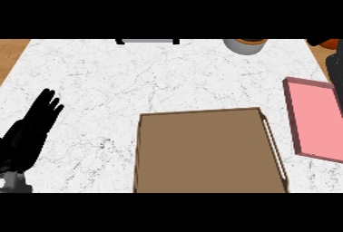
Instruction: Pick the squash from the tray and place it in the cardboard box
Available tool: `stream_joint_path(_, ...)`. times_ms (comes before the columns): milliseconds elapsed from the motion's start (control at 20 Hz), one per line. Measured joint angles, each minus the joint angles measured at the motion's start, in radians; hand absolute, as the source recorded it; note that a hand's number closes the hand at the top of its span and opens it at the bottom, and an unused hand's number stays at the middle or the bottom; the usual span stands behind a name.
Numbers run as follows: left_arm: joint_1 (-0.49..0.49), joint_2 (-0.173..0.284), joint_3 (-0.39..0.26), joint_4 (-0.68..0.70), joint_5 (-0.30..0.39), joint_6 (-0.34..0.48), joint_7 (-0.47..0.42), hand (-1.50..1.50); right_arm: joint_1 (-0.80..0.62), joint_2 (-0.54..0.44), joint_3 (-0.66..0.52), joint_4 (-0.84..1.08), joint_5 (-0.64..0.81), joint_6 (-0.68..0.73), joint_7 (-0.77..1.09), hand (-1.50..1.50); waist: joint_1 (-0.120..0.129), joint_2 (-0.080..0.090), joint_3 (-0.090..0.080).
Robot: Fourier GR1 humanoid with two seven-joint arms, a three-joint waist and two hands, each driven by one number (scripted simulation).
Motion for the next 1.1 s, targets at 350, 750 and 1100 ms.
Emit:
stream_joint_path(350,-0.011,-0.002,0.018,0.011,0.001,-0.023,-0.001,0.00,0.138,-0.004,-0.071,0.008,-0.035,-0.100,-0.072,1.50,0.006,0.003,0.000)
stream_joint_path(750,-0.014,-0.009,0.025,0.018,-0.007,-0.027,-0.001,0.00,0.240,0.048,-0.188,0.070,-0.154,-0.149,-0.086,-1.50,0.006,0.003,0.001)
stream_joint_path(1100,-0.011,-0.019,0.032,0.034,-0.021,-0.043,-0.020,0.00,0.322,0.078,-0.222,0.046,-0.223,-0.268,-0.212,-1.50,0.007,0.004,0.001)
